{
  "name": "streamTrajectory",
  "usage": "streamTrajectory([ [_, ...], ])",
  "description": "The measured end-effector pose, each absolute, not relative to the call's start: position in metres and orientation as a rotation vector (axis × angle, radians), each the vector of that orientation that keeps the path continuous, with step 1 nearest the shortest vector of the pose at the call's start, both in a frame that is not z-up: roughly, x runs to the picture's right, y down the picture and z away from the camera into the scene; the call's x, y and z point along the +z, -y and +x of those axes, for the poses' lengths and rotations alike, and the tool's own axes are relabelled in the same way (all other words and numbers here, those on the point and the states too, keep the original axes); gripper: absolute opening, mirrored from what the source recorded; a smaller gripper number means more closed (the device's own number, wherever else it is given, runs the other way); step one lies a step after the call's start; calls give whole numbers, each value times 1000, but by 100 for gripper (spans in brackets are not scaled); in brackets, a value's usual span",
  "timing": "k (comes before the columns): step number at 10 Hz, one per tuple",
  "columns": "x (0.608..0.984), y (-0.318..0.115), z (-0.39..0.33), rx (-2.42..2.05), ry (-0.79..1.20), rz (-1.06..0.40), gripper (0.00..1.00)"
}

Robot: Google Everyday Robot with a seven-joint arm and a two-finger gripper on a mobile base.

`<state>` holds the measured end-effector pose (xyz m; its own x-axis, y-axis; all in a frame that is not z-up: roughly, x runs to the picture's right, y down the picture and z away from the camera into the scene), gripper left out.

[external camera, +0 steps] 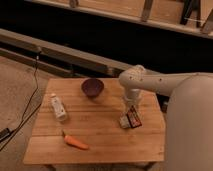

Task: Place the eraser on the white sponge

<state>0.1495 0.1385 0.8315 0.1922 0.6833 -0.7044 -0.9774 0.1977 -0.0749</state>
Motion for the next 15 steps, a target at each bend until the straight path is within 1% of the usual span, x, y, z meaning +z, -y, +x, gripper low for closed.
streamTrajectory([
  [5, 852, -150, 136, 1252, -607, -647, 0],
  [8, 857, -159, 134, 1242, -617, -670, 0],
  [9, 858, -163, 135, 1242, -625, -679, 6],
  [12, 858, -166, 138, 1247, -642, -688, 36],
  [13, 858, -165, 139, 1248, -646, -687, 43],
  [15, 855, -161, 145, 1252, -654, -679, 64],
])
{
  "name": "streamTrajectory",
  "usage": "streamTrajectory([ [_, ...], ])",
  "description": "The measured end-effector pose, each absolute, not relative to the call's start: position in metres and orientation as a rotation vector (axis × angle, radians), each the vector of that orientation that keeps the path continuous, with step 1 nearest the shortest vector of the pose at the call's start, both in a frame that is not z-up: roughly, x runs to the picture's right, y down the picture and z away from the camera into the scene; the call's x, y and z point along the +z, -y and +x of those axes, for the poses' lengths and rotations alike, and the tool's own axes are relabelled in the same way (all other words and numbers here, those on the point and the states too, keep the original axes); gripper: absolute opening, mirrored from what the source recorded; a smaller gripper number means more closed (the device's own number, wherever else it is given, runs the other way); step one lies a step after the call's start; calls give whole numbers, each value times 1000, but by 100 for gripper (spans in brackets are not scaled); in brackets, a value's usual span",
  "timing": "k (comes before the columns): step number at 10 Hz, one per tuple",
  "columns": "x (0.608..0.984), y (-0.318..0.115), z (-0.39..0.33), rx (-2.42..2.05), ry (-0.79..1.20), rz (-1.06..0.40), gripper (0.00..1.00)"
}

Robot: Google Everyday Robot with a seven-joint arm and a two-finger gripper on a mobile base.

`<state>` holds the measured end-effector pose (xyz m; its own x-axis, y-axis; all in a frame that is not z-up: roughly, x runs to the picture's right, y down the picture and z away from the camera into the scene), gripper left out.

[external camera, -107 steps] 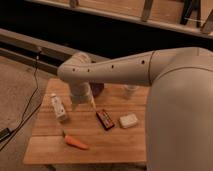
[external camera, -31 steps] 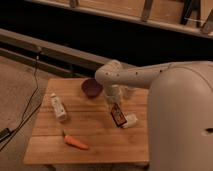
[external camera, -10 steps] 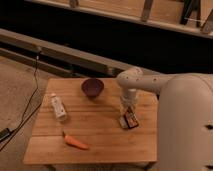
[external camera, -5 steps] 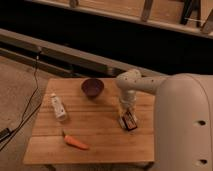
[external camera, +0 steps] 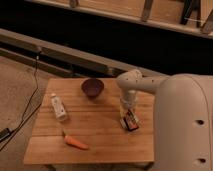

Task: Place the eraser on the white sponge

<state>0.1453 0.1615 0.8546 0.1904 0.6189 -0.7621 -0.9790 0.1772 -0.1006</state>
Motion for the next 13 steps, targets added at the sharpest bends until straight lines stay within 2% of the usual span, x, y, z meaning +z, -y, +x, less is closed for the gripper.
streamTrajectory([
  [1, 852, -159, 148, 1255, -656, -675, 74],
  [3, 848, -157, 152, 1259, -661, -671, 80],
  [10, 844, -157, 150, 1261, -662, -671, 80],
  [13, 826, -136, 146, 1251, -650, -646, 80],
])
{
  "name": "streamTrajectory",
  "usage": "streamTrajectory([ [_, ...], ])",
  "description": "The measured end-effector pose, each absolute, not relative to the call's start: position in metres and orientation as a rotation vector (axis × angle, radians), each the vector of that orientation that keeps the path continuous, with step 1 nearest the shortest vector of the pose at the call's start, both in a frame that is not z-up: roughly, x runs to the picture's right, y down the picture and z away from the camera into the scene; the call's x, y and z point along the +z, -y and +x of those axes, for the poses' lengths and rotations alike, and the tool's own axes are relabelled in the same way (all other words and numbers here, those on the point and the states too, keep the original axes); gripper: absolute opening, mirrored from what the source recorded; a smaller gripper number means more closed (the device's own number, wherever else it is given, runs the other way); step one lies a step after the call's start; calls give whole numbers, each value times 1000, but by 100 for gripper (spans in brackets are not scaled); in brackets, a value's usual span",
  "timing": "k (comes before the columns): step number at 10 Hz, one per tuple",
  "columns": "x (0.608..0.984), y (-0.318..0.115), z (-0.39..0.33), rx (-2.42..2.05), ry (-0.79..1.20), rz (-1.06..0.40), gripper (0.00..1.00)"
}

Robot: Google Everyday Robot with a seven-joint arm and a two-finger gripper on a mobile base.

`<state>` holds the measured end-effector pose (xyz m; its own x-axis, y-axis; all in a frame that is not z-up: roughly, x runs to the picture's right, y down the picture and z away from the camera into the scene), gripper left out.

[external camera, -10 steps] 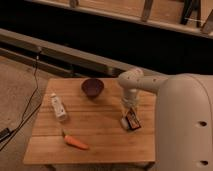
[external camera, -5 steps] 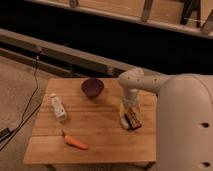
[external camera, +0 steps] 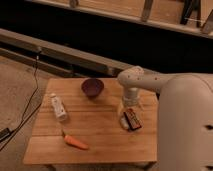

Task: Place the eraser on the white sponge

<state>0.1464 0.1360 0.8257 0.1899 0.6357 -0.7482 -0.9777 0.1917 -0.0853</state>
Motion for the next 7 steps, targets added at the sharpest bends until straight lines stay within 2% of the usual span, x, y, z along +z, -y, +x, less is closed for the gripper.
streamTrajectory([
  [4, 792, -110, 116, 1230, -637, -673, 80],
  [7, 792, -110, 118, 1231, -638, -670, 80],
])
